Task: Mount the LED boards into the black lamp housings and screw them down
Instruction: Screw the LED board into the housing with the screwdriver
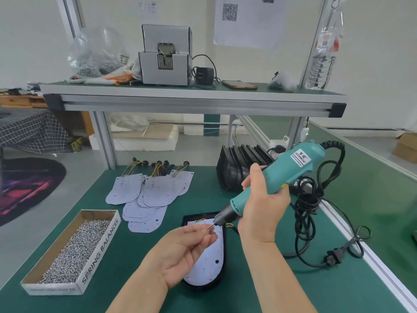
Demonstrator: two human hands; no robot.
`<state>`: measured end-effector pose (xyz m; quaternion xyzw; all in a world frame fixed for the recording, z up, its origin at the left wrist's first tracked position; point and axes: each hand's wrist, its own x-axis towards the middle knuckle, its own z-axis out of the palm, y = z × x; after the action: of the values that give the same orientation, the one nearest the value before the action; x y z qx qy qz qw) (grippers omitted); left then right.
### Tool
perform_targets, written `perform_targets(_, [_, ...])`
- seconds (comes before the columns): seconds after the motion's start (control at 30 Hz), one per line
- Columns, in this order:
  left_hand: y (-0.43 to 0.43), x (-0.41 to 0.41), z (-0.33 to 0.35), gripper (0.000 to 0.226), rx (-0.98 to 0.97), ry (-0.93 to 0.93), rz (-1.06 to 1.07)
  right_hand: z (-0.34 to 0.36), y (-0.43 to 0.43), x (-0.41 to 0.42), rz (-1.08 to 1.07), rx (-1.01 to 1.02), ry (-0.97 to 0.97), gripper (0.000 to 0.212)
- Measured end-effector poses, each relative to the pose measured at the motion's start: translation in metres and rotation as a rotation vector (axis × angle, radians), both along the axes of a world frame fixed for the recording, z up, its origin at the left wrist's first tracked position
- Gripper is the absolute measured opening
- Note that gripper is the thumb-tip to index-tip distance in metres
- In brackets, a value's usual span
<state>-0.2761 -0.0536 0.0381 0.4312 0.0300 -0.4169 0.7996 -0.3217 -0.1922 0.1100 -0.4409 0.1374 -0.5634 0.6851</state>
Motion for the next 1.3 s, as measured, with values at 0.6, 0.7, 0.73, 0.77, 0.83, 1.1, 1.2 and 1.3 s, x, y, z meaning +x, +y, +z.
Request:
perform_targets(0.6, [0.003,-0.003,-0.009,0.016,-0.054,0.080,0.050,-0.010,-0.003,0.004,-0.009,0.050,0.041,0.018])
perform_targets(0.7, [0.002,-0.004,-0.010,0.016,-0.043,0.051,0.060,-0.012,-0.003,0.005,-0.010,0.042,0.045,0.018])
perform_targets(0.73, [0.002,-0.005,-0.010,0.015,-0.043,0.039,0.068,-0.013,-0.003,0.006,-0.013,0.043,0.044,0.019])
perform_targets(0.77, [0.001,-0.006,-0.010,0.014,-0.043,0.025,0.076,-0.013,-0.003,0.006,-0.017,0.045,0.041,0.019])
perform_targets(0.83, [-0.001,-0.007,-0.011,0.012,-0.041,-0.020,0.101,-0.014,-0.003,0.008,-0.025,0.050,0.042,0.019])
perform_targets(1.1, [-0.010,-0.009,-0.017,0.018,-0.053,-0.151,0.188,-0.021,-0.013,0.017,-0.036,0.095,0.078,0.019])
perform_targets(1.2, [-0.007,-0.004,-0.014,0.040,-0.014,-0.187,0.102,-0.023,-0.018,0.022,-0.039,0.112,0.088,0.019])
perform_targets(1.3, [0.006,0.014,-0.018,0.048,0.171,-0.253,0.130,-0.021,-0.024,0.028,-0.048,0.087,0.074,0.017])
